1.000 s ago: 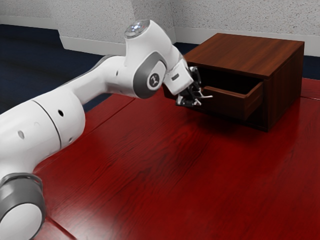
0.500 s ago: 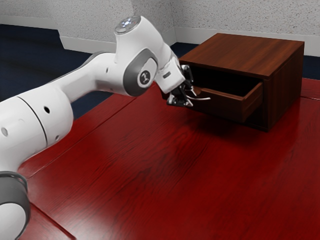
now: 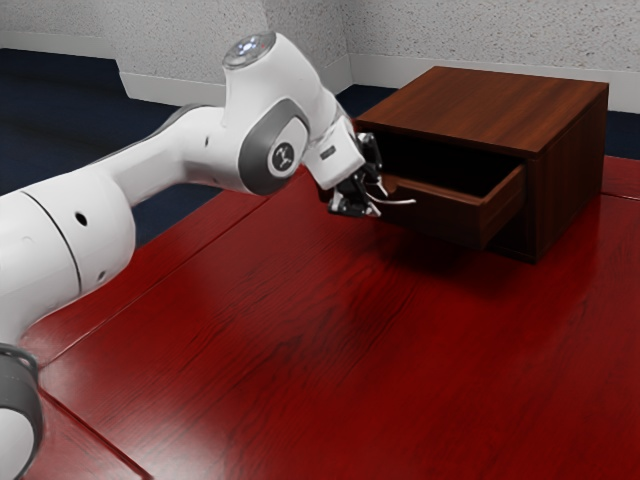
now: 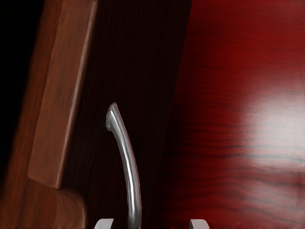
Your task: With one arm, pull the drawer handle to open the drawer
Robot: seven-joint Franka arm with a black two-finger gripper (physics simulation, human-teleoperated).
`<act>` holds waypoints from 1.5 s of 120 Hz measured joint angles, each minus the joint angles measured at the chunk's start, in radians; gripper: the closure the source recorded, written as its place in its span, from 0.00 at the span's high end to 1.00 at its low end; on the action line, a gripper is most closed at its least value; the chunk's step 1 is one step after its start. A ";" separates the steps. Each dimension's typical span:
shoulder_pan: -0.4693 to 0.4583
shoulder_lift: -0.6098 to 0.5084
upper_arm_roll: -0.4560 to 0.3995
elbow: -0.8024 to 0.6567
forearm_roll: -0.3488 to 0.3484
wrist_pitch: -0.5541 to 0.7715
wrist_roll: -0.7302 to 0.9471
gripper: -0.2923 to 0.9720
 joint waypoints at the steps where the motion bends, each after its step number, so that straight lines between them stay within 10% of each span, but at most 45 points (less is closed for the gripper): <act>1: 0.000 -0.002 0.000 -0.002 0.000 0.000 0.000 0.33; 180: 0.017 -0.297 0.000 -0.402 -0.003 0.081 -0.008 0.33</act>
